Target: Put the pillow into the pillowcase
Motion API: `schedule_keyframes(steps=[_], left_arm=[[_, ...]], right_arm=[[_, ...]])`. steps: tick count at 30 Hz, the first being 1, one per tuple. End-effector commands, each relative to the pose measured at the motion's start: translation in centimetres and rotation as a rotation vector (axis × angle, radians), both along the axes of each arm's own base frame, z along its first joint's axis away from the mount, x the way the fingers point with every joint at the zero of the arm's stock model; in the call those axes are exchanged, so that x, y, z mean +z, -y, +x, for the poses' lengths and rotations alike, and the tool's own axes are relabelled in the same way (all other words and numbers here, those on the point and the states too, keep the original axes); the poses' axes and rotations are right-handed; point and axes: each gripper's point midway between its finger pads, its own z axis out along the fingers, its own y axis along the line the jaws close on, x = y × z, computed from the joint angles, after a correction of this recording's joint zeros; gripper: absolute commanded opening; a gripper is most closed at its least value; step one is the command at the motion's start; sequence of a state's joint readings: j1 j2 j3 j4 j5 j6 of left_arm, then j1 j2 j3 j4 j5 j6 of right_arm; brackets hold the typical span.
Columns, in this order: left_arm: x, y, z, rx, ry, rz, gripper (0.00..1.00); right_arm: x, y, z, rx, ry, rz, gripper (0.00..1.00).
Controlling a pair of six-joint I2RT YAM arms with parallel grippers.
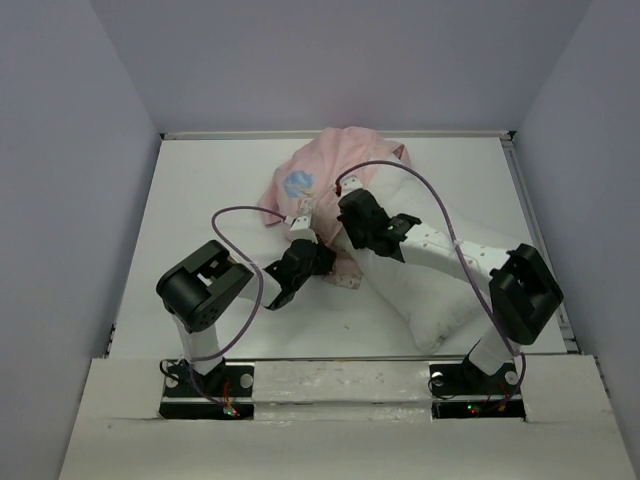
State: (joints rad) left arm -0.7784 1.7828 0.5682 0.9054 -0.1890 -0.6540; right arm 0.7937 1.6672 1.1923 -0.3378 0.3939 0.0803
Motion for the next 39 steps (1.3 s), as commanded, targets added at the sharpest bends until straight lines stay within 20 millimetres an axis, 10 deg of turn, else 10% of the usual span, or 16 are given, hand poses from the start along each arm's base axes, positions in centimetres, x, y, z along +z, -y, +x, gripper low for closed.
schedule_keyframes(steps=[1, 3, 11, 14, 17, 20, 24, 25, 29, 35, 39], left_arm=[[5.8, 2.4, -0.5, -0.105, 0.125, -0.176, 0.0], [7.9, 3.1, -2.0, -0.18, 0.152, -0.218, 0.0], [16.5, 5.4, -7.3, -0.45, 0.228, -0.404, 0.0], [21.0, 6.4, -9.2, -0.571, 0.291, -0.476, 0.0], [25.5, 6.8, -11.3, -0.69, 0.353, -0.547, 0.0], [27.8, 6.7, -12.5, -0.744, 0.374, -0.602, 0.0], [27.5, 6.5, -13.9, -0.788, 0.34, -0.672, 0.0], [26.7, 6.4, -13.5, -0.76, 0.32, -0.656, 0.05], [23.6, 4.9, -11.2, -0.608, 0.269, -0.517, 0.76], [26.7, 3.0, -11.9, -0.577, 0.297, -0.441, 0.98], [31.4, 1.8, -13.8, -0.622, 0.347, -0.448, 0.99]], right_arm=[[7.6, -2.1, 2.7, -0.089, 0.115, 0.389, 0.0], [13.5, -1.6, 3.5, -0.12, 0.207, 0.571, 0.0], [27.3, -0.7, 5.8, -0.146, 0.432, 0.954, 0.0], [25.8, -3.0, 6.9, -0.118, 0.389, 0.942, 0.0], [19.8, -5.4, 8.6, -0.176, 0.302, 0.874, 0.0], [14.8, -6.0, 10.3, -0.246, 0.243, 0.822, 0.0], [12.9, -6.1, 11.0, -0.312, 0.217, 0.835, 0.0], [12.5, -5.8, 10.7, -0.319, 0.212, 0.833, 0.0], [14.0, -4.1, 8.8, -0.319, 0.259, 0.843, 0.0], [14.2, -3.9, 5.6, -0.219, 0.211, 0.871, 0.04], [13.2, -4.1, 4.0, -0.168, 0.169, 0.841, 0.36]])
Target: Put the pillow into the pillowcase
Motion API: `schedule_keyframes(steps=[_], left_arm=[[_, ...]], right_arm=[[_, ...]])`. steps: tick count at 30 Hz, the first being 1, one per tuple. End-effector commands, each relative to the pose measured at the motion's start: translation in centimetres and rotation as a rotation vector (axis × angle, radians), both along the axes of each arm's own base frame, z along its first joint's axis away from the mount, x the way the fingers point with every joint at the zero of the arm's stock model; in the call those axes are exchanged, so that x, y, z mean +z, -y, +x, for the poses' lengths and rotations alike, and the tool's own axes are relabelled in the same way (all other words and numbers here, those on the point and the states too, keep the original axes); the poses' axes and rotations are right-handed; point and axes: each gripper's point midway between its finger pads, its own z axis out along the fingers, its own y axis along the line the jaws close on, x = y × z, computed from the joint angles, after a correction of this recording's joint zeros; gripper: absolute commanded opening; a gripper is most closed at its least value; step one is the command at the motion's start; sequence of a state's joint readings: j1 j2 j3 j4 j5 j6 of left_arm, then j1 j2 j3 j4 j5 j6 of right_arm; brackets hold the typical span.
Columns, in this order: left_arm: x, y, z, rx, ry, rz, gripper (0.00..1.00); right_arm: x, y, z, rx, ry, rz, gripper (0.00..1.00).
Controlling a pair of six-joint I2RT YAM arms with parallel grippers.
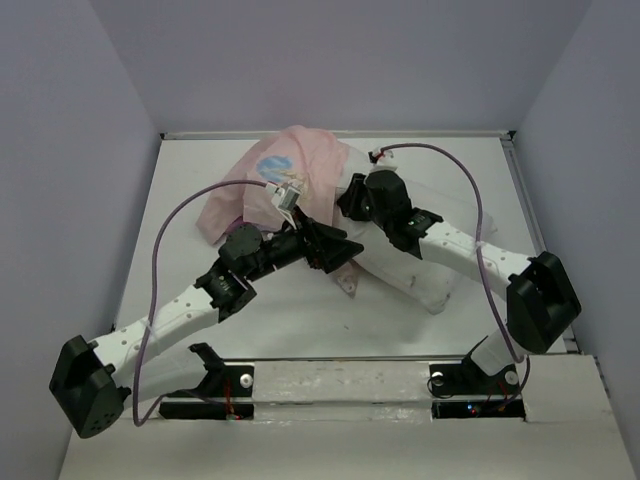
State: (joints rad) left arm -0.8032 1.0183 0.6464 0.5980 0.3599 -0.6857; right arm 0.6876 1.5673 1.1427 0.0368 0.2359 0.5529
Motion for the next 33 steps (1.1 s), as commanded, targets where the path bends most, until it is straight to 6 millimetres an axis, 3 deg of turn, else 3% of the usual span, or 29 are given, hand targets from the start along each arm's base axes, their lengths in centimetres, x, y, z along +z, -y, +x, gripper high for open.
schedule_keyframes(steps=[1, 2, 4, 5, 7, 9, 11, 12, 16, 17, 18, 20, 23, 29, 33], left_arm=[[4.5, -1.0, -2.0, -0.049, 0.067, 0.013, 0.99], [5.3, -1.4, -2.1, -0.038, 0.079, 0.014, 0.99], [6.8, -2.5, -0.4, 0.077, 0.112, 0.064, 0.99], [6.7, -2.8, 0.8, 0.137, 0.111, 0.102, 0.99], [7.2, -4.8, 4.3, 0.335, 0.144, 0.219, 0.98], [7.2, -6.2, 8.4, 0.541, 0.141, 0.322, 0.98], [5.0, -6.6, 11.8, 0.638, 0.162, 0.515, 0.97], [4.0, -7.8, 13.3, 0.724, 0.146, 0.601, 0.97], [2.1, -5.7, 17.4, 0.712, 0.181, 0.765, 0.94], [0.4, -4.7, 18.5, 0.678, 0.187, 0.824, 0.93], [1.5, -4.6, 19.4, 0.695, 0.2, 0.826, 0.91], [0.6, -4.4, 21.6, 0.711, 0.211, 0.899, 0.89], [-1.8, -4.4, 23.2, 0.699, 0.214, 1.022, 0.88], [-4.5, -6.1, 25.1, 0.767, 0.237, 1.197, 0.83], [-5.1, -7.6, 26.3, 0.887, 0.271, 1.258, 0.75]], right_arm=[[4.3, -0.5, -1.1, 0.054, 0.087, 0.098, 0.42], [4.4, -0.3, -1.4, 0.06, 0.091, 0.095, 0.55], [4.2, 0.3, -2.1, 0.068, 0.086, 0.072, 0.66], [5.4, 0.7, -2.6, 0.073, 0.104, 0.081, 0.75], [5.8, 1.4, -3.4, 0.087, 0.115, 0.055, 0.8], [7.1, 2.3, -4.6, 0.1, 0.135, 0.045, 0.81], [7.4, 3.5, -5.1, 0.103, 0.15, 0.002, 0.8], [7.7, 4.7, -5.3, 0.088, 0.151, -0.015, 0.8], [6.3, 9.1, -4.4, -0.004, 0.126, -0.069, 0.79], [6.4, 11.2, -3.9, -0.058, 0.129, -0.068, 0.79], [5.0, 12.3, -4.0, -0.082, 0.102, -0.078, 0.79], [4.7, 13.9, -4.1, -0.108, 0.096, -0.064, 0.79], [3.8, 14.4, -4.8, -0.101, 0.083, -0.061, 0.79], [3.0, 15.4, -4.9, -0.131, 0.079, -0.093, 0.82], [2.3, 15.7, -4.4, -0.137, 0.066, -0.13, 0.86]])
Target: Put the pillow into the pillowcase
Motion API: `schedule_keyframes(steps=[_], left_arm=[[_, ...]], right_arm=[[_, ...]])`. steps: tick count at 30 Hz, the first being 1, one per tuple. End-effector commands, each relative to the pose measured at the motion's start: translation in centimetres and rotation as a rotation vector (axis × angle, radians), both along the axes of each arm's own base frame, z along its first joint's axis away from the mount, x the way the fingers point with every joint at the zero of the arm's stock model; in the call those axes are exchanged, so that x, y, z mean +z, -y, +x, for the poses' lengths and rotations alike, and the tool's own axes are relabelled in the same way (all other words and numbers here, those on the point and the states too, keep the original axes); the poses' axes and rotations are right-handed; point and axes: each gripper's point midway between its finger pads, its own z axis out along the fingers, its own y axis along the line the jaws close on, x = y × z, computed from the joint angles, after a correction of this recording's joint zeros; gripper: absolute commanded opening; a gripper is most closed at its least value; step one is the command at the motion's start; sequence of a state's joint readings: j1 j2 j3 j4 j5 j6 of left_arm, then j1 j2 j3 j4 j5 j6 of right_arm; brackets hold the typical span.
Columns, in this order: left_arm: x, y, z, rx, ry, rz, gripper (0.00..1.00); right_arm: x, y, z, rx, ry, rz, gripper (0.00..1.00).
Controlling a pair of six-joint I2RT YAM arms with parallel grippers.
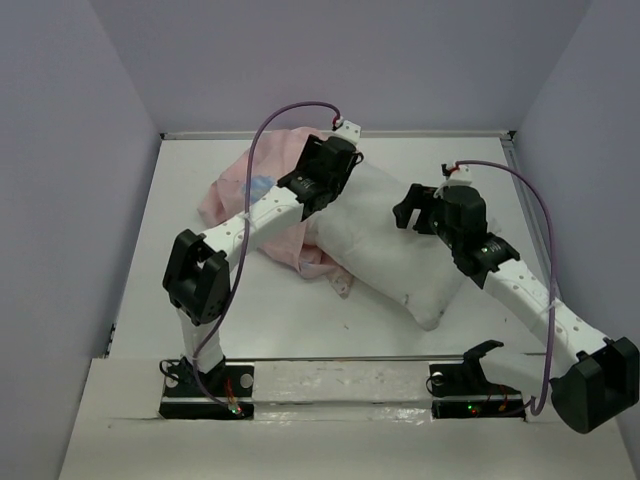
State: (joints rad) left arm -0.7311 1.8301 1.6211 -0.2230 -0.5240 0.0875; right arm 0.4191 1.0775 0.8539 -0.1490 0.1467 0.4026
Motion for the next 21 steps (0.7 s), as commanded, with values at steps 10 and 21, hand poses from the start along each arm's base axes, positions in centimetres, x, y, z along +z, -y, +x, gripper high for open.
schedule_keyframes(steps=[10, 21], left_arm=[[1.6, -0.4, 3.9, 0.049, 0.117, 0.067, 0.01], [12.0, 6.9, -1.8, -0.334, 0.127, -0.475, 0.0]], right_arm=[[-3.1, -0.4, 1.5, 0.04, -0.068, -0.106, 0.68], [0.3, -17.8, -9.6, 0.529, -0.013, 0.183, 0.0]])
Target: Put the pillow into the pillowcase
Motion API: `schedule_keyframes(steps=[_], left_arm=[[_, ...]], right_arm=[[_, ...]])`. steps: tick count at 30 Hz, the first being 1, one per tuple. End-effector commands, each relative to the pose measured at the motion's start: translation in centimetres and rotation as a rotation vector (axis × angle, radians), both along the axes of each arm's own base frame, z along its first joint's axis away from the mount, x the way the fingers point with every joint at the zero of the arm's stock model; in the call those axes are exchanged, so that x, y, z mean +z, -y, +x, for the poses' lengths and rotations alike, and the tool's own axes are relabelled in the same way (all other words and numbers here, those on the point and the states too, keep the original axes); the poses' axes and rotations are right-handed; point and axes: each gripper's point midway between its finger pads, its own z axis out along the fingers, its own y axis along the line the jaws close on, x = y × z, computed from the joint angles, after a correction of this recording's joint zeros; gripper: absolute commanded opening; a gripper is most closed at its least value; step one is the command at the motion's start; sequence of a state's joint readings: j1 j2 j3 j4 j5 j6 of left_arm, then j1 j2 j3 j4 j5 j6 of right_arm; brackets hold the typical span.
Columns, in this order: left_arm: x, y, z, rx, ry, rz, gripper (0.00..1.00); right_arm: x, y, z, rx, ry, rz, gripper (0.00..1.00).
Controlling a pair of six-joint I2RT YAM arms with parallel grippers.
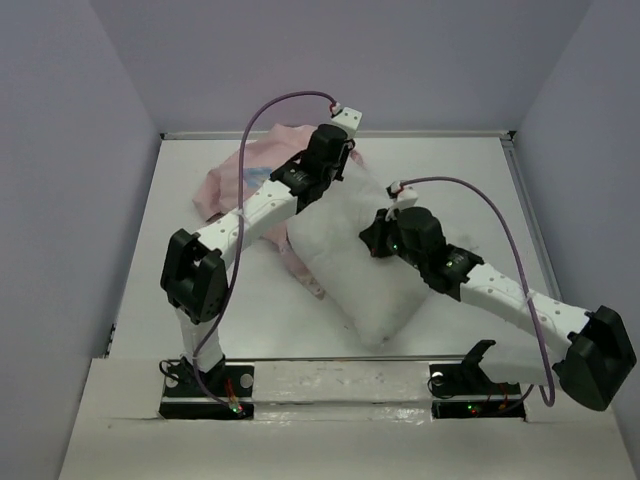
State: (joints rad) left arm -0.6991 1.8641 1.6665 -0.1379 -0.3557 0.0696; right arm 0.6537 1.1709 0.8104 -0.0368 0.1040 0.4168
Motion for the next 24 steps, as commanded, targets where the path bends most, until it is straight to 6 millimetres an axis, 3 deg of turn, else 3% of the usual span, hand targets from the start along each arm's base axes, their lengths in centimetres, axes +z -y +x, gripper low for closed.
schedule_keyframes(steps=[1, 2, 3, 5, 6, 8, 11, 13, 18, 20, 22, 24], left_arm=[[11.2, 4.1, -3.9, -0.232, 0.105, -0.35, 0.0], [12.0, 3.9, -4.4, -0.241, 0.11, -0.364, 0.0], [11.6, 3.9, -4.7, -0.251, 0.097, -0.36, 0.0], [11.6, 3.6, -5.1, -0.251, 0.092, -0.356, 0.0], [12.0, 3.3, -5.4, -0.252, 0.099, -0.356, 0.0], [11.3, 2.7, -5.5, -0.234, 0.089, -0.343, 0.0], [10.7, 2.5, -5.8, -0.231, 0.078, -0.339, 0.0], [10.5, 2.7, -6.1, -0.246, 0.067, -0.354, 0.0], [10.3, 3.4, -7.0, -0.285, 0.043, -0.397, 0.0], [10.1, 4.3, -7.9, -0.332, 0.019, -0.441, 0.0], [10.0, 4.4, -8.8, -0.354, 0.007, -0.464, 0.0], [10.4, 5.0, -10.1, -0.392, 0.018, -0.508, 0.0]], right_arm=[[3.9, -9.2, -6.8, 0.269, 0.009, 0.182, 0.0], [4.4, -9.2, -6.6, 0.259, 0.02, 0.185, 0.0], [5.2, -9.4, -7.0, 0.271, 0.027, 0.194, 0.06], [6.7, -8.4, -6.8, 0.252, 0.077, 0.179, 0.28], [7.0, -7.4, -6.3, 0.209, 0.096, 0.147, 0.5], [8.4, -4.7, -5.7, 0.155, 0.131, 0.092, 0.71], [9.9, -1.6, -5.0, 0.109, 0.172, 0.085, 0.78], [9.4, 0.4, -3.1, 0.06, 0.156, 0.088, 0.82], [3.8, 0.4, -1.6, -0.012, 0.01, 0.084, 0.91], [2.0, -0.5, -1.3, -0.023, -0.04, 0.133, 0.91], [-0.4, -0.2, -0.8, -0.083, -0.075, 0.139, 0.91], [-1.8, -0.7, 0.0, -0.082, -0.077, 0.128, 0.85]])
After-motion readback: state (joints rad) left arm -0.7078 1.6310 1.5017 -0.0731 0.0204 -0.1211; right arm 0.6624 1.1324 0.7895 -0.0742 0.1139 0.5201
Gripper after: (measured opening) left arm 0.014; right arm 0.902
